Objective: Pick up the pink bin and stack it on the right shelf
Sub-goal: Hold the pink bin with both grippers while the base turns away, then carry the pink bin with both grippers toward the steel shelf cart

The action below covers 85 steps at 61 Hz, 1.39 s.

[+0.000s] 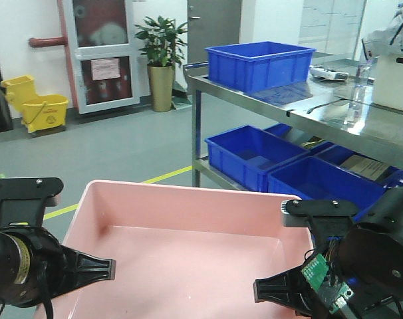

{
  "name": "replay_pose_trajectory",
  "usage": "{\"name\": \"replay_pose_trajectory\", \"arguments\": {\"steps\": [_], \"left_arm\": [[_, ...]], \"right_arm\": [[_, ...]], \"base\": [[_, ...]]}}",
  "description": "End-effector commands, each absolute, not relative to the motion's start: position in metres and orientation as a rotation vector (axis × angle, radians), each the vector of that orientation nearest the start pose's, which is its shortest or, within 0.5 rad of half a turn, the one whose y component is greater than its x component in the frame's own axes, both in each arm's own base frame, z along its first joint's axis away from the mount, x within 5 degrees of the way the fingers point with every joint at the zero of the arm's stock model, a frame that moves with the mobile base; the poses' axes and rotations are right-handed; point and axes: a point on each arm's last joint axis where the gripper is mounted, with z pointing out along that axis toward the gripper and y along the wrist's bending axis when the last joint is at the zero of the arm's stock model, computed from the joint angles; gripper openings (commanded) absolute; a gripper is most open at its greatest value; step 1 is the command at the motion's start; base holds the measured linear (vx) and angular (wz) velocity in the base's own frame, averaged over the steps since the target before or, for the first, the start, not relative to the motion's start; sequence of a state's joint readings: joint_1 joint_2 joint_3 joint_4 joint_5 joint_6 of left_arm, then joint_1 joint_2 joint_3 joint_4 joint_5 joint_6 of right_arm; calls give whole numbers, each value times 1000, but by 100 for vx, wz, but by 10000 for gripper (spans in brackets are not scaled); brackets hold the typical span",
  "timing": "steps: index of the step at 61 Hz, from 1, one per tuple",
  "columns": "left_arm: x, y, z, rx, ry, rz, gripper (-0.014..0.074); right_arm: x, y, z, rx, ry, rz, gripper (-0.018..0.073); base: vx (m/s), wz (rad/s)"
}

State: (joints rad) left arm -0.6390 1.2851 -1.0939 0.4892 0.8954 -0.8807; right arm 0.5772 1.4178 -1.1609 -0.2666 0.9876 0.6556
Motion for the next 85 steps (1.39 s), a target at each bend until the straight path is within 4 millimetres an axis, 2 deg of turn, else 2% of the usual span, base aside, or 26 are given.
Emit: {"name": "replay_pose_trajectory", "arguments": {"steps": [1,58,85], "left_arm": [[227,-121,355,-36,2298,-62,15],[227,-121,355,-36,2298,-62,15],[227,-121,355,-36,2298,-62,15]], "right_arm": [[247,126,323,-62,2587,-44,64],[247,126,323,-63,2586,-43,64],[247,126,323,-63,2586,-44,64]], "base": [[31,-22],[38,5],[41,-24]]}}
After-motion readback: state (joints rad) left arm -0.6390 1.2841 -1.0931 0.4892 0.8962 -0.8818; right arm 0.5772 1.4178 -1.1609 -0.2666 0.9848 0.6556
